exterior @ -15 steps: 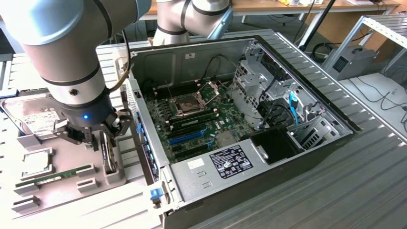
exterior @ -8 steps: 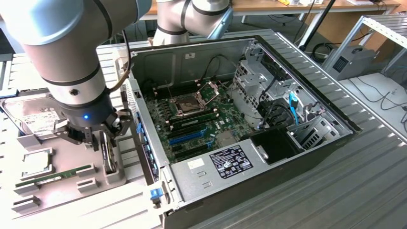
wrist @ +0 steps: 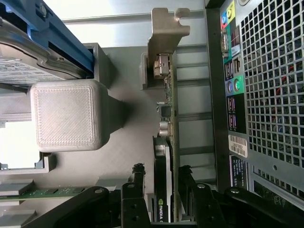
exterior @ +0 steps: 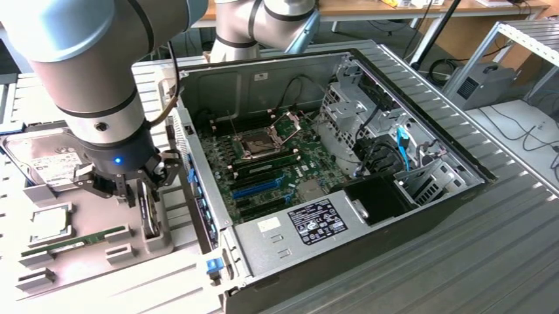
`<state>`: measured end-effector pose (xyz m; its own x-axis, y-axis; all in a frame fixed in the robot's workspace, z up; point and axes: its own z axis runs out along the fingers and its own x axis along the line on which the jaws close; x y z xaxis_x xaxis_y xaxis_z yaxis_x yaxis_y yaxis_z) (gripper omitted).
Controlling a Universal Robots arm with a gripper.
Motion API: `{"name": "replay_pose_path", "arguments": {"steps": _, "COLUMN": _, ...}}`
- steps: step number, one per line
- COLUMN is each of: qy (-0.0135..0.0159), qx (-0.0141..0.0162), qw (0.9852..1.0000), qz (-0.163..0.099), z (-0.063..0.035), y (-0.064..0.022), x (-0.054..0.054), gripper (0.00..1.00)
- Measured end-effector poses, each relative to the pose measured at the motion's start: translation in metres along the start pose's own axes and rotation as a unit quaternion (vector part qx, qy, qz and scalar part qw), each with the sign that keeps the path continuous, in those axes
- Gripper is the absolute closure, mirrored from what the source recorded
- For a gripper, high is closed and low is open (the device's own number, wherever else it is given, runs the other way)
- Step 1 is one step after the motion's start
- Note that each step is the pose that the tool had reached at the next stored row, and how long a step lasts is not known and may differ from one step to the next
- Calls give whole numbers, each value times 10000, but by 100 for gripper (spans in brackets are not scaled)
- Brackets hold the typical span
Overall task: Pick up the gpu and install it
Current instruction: 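Pick up the gpu and move the gpu toward the slot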
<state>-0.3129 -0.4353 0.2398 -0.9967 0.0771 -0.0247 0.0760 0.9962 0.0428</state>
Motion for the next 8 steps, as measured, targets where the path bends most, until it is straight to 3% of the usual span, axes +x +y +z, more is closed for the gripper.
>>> {"name": "replay_pose_path", "arguments": {"steps": 5, "qy": 0, "qx": 0, "qw": 10000, "qz": 0, "z": 0, "y": 0, "x": 0, "gripper": 59}}
{"name": "replay_pose_path", "arguments": {"steps": 6, "qy": 0, "qx": 0, "qw": 10000, "qz": 0, "z": 0, "y": 0, "x": 0, "gripper": 67}}
{"name": "replay_pose_path", "arguments": {"steps": 8, "qy": 0, "qx": 0, "qw": 10000, "qz": 0, "z": 0, "y": 0, "x": 0, "gripper": 67}}
